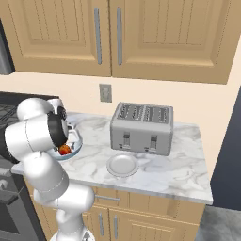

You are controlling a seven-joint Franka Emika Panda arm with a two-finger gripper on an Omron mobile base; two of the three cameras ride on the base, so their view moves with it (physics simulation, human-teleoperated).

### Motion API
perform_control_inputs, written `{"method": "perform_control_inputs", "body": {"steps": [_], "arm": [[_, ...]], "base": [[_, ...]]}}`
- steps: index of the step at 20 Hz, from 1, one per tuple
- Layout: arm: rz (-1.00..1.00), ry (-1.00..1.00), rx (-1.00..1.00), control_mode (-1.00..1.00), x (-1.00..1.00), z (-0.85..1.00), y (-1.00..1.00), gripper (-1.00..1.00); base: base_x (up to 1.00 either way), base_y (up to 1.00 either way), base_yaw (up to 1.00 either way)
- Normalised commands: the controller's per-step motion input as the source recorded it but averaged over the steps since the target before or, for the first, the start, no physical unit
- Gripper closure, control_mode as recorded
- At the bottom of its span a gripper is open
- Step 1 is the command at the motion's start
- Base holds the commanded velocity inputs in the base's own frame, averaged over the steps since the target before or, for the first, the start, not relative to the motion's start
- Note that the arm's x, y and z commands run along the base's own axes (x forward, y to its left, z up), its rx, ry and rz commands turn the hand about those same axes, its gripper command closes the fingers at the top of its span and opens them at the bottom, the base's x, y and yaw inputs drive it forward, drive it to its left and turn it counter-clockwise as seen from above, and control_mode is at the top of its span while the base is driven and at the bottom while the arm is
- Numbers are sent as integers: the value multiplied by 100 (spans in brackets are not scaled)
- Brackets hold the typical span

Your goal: Remove the peach from the bowl and place it on the small plate. Then place the bowl with only the chicken drumstick in the microwave, close the door, and press the start button to microwave the chicken drumstick.

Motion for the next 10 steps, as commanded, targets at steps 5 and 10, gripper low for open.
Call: {"method": "perform_control_inputs", "body": {"steps": [5,10], "arm": [[0,0,0,-100,-15,-15,-13,-100],[0,0,0,-100,-1,-19,-1,100]], "base": [[0,0,0],[0,0,0]]}}
